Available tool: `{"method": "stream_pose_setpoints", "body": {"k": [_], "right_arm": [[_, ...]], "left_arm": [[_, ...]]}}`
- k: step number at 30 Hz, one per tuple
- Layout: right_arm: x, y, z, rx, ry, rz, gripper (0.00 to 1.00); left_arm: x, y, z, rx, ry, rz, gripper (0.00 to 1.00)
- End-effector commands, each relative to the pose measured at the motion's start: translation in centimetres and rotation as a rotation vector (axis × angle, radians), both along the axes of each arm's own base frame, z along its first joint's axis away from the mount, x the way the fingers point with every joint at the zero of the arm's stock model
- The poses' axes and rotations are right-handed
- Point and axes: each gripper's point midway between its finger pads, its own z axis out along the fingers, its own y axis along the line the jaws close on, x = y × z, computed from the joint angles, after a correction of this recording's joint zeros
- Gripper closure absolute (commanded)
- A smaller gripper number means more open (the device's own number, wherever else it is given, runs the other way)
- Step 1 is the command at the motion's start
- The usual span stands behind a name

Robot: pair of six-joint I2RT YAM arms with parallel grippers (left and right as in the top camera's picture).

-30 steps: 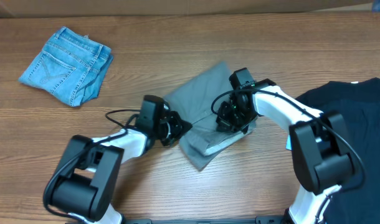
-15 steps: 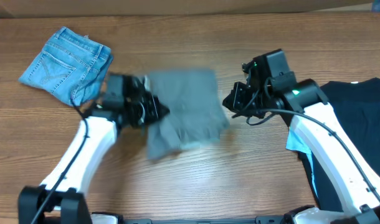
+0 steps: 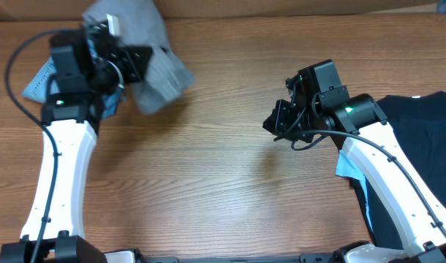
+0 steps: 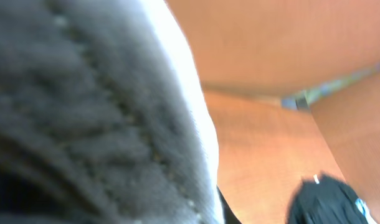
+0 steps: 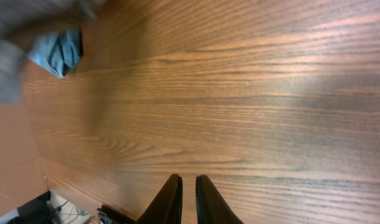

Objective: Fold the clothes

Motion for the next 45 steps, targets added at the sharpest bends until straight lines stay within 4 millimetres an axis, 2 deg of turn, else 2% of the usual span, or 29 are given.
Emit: {"method": "stream_pose_setpoints", "body": {"k": [1,4,9,14,17,19,22,23,25,26,27,30,33,36,41,43,45], "right_arm": [[0.0,-0.2,0.5,-0.009,-0.018,0.007,0.88],[-0.5,-0.4,0.3,-0.018,0.007,0.007,0.88],[-1.3,-0.7,-0.1,-0.031,0.045,0.007,0.89],[-1.7,-0.9,-0.3,-0.038,0.065,0.007,0.89],[-1.9,-0.9,-0.3,-0.041,0.072,0.007,0.89],[-1.9,-0.9,-0.4,-0.041,0.073,0.007,0.89],[-2.0,-0.9,-0.4,-0.042,0.076,0.007,0.89],[-2.0,-0.9,-0.4,-0.042,0.077,0.007,0.89],[-2.1,-1.0,-0.4,-0.045,0.083,0.007,0.89],[-2.3,-1.0,-0.5,-0.047,0.089,0.007,0.89],[-2.4,-1.1,-0.5,-0.048,0.093,0.007,0.89],[-2.6,-1.2,-0.6,-0.052,0.104,0.007,0.89],[-2.6,-1.2,-0.6,-0.052,0.105,0.007,0.89],[-2.6,-1.2,-0.6,-0.052,0.104,0.007,0.89],[-2.6,-1.2,-0.6,-0.052,0.103,0.008,0.89],[-2.6,-1.2,-0.6,-0.052,0.103,0.008,0.89],[-2.6,-1.2,-0.6,-0.053,0.102,0.011,0.89]], "left_arm": [[2.2,2.9,1.9,-0.016,-0.080,0.054,0.96],[4.2,5.7,2.2,-0.065,-0.132,0.121,0.96],[6.8,10.5,0.5,-0.159,-0.145,0.222,0.96],[8.3,13.8,-1.7,-0.297,-0.120,0.281,0.96],[8.1,16.0,-3.0,-0.299,-0.092,0.327,0.96],[7.4,17.9,-3.7,-0.281,-0.074,0.361,0.96],[6.3,20.4,-5.1,-0.261,-0.031,0.410,0.88],[5.9,21.1,-5.5,-0.252,-0.016,0.423,0.81],[5.0,22.7,-6.5,-0.239,0.019,0.458,0.57],[4.0,24.3,-7.2,-0.237,0.043,0.487,0.26],[3.4,25.0,-7.1,-0.249,0.042,0.488,0.00],[1.3,27.0,-5.2,-0.292,0.001,0.452,0.00],[-2.0,30.4,-3.2,-0.314,-0.017,0.527,0.00],[-5.1,32.0,-1.3,-0.306,-0.024,0.583,0.00],[-8.5,31.3,0.5,-0.166,-0.004,0.618,0.00],[-8.7,30.4,0.7,-0.140,0.012,0.624,0.00],[-8.0,28.9,0.5,-0.082,0.033,0.603,0.00]]}}
